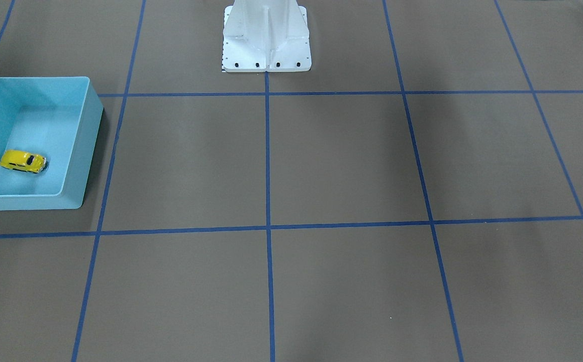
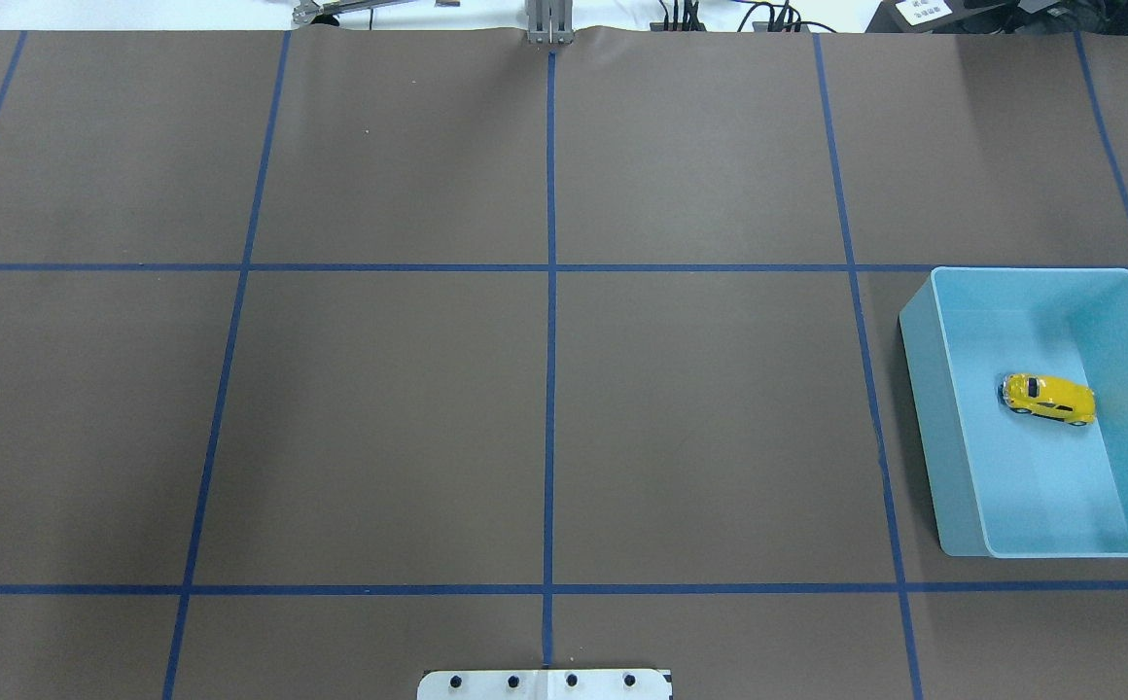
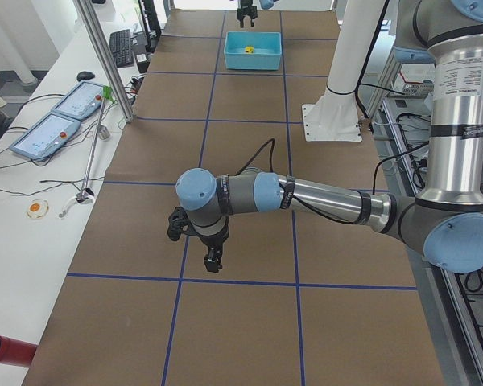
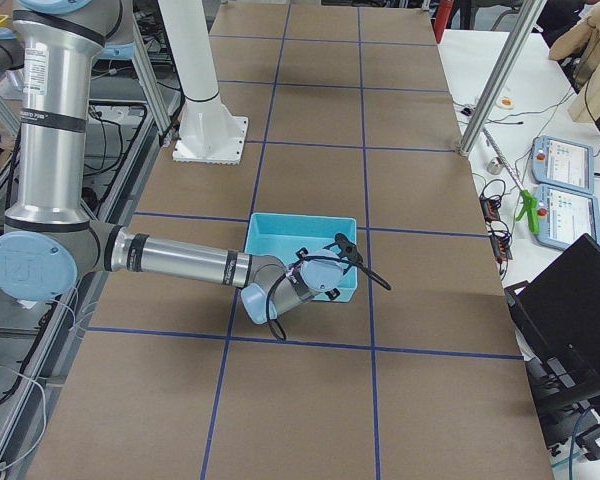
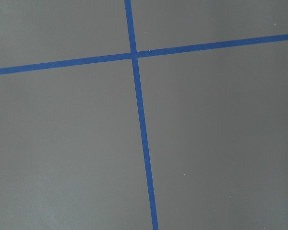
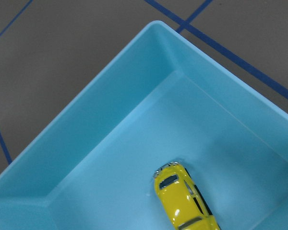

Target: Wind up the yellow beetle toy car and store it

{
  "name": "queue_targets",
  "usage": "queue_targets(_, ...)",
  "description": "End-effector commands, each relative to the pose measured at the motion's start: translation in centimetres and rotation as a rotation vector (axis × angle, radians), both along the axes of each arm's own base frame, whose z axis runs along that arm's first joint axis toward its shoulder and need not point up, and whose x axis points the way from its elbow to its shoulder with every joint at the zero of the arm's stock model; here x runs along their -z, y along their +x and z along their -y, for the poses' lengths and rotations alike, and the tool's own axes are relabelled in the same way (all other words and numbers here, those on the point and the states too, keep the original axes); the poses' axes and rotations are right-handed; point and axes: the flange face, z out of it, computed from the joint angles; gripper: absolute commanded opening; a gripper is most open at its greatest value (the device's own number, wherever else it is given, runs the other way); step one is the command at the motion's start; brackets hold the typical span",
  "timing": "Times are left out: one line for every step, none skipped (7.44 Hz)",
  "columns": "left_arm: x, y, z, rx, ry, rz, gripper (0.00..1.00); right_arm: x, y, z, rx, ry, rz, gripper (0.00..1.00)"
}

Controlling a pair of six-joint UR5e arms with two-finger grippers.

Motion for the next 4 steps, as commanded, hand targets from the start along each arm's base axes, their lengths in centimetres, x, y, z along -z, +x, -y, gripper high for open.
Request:
queue_targets(0.1,0.1,0.0,0.001,0.001,-0.007,1.00,-2.1,4.1,0.9,-0.114,-0.087,-0.060,1.00)
queue_targets(0.2,0.1,0.0,0.001,0.003,-0.010,1.00,-2.9,6.2,1.4,-0.167,-0.176,-0.095,1.00)
queue_targets(0.5,0.1,0.0,0.002,0.009,-0.013,1.00,-4.2,7.8,1.2,-0.224,-0.196,-0.186,1.00)
queue_targets(0.6,0.1,0.1,0.002,0.011,-0.015,1.00,-6.3,10.3,0.8,-0.284,-0.334,-0.302,1.00)
